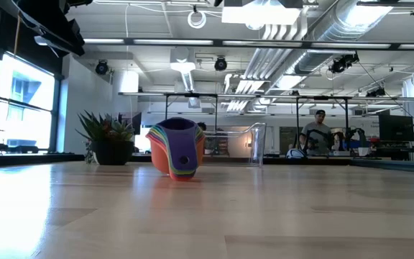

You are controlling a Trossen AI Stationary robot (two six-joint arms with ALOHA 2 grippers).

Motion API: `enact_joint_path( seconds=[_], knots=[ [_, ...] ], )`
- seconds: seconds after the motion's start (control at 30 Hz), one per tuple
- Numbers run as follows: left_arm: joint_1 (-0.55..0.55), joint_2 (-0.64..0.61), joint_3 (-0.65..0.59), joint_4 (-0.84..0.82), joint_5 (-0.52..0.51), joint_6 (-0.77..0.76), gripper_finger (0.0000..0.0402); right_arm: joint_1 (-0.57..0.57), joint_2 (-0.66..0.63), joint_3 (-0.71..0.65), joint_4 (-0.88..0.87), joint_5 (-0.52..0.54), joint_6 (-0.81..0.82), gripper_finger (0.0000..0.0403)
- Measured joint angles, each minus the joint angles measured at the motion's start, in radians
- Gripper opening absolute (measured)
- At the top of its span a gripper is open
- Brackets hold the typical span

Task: Nest measuring cups in basket
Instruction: Put the nested measuring cups into the transparent bin

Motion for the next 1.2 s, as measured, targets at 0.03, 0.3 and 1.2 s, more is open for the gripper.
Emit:
enact_joint_path(
  seconds=[0.03,0.3,1.2],
  knots=[
    [0.0,-0.001,0.0,0.0,-0.002,0.007,0.0104,0.01,0.001,-0.006,-0.002,0.004,0.018,0.0059],
    [0.0,-0.005,0.0,-0.023,-0.003,0.045,0.0104,0.051,-0.001,-0.111,0.071,-0.001,0.153,0.0157],
    [0.0,-0.004,0.0,-0.023,-0.028,0.067,0.0104,-0.037,0.0,-0.422,0.439,0.078,0.117,0.0273]
  ],
)
